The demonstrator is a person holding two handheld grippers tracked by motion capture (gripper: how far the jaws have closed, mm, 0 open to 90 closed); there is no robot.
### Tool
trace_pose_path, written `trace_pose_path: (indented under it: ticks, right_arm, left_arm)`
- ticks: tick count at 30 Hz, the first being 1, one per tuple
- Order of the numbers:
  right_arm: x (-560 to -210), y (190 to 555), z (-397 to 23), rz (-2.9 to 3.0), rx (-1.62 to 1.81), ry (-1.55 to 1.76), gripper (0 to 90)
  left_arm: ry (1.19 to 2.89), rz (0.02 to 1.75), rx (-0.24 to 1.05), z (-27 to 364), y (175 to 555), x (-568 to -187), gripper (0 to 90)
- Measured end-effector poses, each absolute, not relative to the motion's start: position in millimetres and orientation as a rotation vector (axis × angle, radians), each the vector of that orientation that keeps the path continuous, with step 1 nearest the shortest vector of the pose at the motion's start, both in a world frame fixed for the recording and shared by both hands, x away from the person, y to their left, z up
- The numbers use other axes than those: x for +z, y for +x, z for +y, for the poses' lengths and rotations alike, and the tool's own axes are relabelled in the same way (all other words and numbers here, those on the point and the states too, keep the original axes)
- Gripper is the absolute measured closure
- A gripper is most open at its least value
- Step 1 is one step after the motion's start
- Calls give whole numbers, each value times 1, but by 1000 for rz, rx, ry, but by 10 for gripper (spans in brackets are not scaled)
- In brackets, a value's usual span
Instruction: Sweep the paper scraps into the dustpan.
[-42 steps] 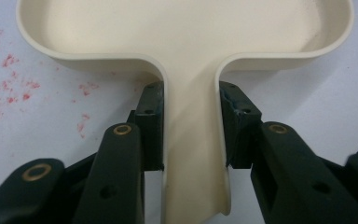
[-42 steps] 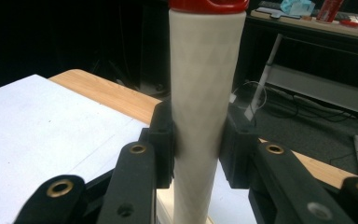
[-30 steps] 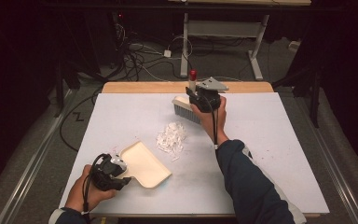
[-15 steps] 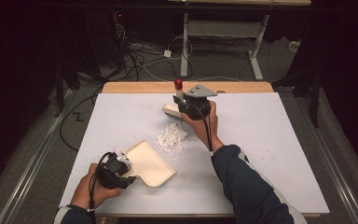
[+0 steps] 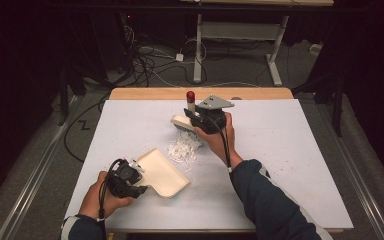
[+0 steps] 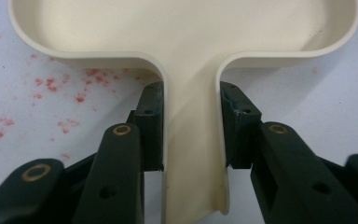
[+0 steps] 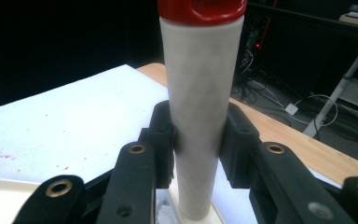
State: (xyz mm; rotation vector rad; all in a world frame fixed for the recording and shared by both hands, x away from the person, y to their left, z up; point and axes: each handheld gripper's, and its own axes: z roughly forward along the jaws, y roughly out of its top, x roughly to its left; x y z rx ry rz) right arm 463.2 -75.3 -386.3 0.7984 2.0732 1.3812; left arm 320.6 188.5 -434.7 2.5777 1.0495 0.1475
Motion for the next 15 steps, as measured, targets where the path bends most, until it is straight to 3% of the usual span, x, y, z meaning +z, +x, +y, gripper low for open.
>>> trace_pose_path:
  ticks: [15]
  right_arm:
    - [-388,433,-74,2154,1407,735,696]
  left_arm:
    - [2564,1115,95,180,332,-431,635]
